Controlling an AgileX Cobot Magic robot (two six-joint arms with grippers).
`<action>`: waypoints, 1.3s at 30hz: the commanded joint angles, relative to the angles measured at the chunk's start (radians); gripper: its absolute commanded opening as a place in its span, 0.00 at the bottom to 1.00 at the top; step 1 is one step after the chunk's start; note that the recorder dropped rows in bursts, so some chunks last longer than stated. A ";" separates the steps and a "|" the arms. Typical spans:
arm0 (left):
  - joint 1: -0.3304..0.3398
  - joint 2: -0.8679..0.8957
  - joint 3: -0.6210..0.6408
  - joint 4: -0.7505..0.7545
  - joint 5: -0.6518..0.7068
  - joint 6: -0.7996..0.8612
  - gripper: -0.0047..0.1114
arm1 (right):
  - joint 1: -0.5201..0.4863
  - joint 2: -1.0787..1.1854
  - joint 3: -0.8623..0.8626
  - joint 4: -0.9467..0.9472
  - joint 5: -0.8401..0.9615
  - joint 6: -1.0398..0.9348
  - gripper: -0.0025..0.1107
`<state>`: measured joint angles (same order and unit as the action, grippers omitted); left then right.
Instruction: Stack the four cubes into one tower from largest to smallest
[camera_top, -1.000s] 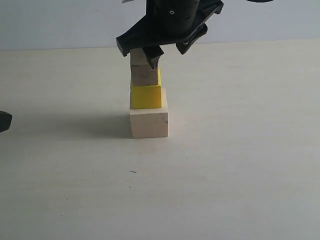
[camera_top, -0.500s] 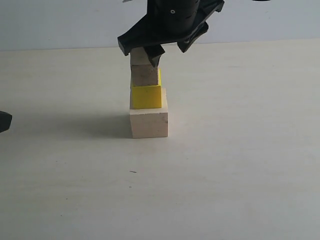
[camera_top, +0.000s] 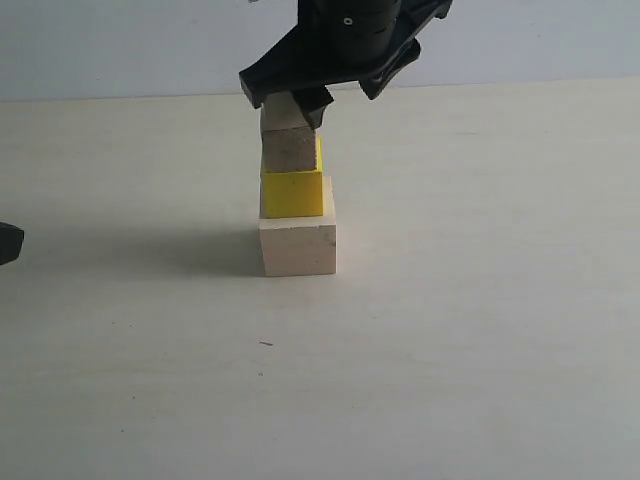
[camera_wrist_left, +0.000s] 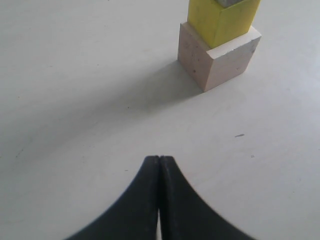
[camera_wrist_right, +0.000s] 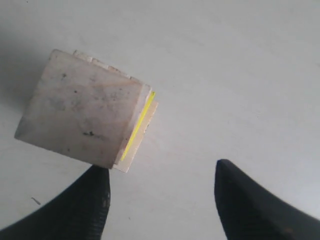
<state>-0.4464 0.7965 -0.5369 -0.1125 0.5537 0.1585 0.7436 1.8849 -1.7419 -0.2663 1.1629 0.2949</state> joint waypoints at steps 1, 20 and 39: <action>0.004 -0.007 0.001 -0.003 -0.004 -0.001 0.04 | -0.001 -0.001 0.002 -0.011 -0.003 0.020 0.54; 0.004 -0.007 0.001 -0.003 -0.004 -0.001 0.04 | -0.001 -0.001 0.002 0.068 -0.023 0.020 0.54; 0.004 -0.007 0.001 -0.003 -0.004 -0.001 0.04 | -0.001 -0.001 0.002 0.101 -0.068 0.000 0.54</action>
<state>-0.4464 0.7965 -0.5369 -0.1125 0.5537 0.1585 0.7436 1.8865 -1.7419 -0.1650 1.1123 0.3023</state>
